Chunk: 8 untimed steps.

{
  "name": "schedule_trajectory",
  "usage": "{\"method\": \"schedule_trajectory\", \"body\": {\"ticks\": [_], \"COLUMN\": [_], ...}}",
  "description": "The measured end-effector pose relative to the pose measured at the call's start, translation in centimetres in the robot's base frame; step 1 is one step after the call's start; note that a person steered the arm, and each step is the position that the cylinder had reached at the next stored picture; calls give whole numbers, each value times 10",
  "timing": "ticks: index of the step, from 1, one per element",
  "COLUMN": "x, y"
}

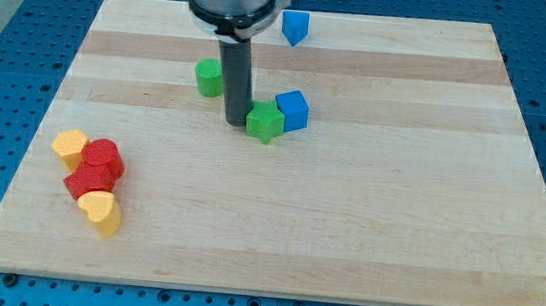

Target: Move the triangle into the green circle

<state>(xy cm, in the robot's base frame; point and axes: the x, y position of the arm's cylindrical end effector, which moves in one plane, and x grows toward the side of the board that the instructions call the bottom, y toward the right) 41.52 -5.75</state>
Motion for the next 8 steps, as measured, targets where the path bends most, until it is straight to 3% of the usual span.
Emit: {"method": "schedule_trajectory", "body": {"ticks": [2, 3, 4, 5, 8], "x": [0, -5, -20, -67, -100], "y": [-1, -46, -60, -82, -121]}}
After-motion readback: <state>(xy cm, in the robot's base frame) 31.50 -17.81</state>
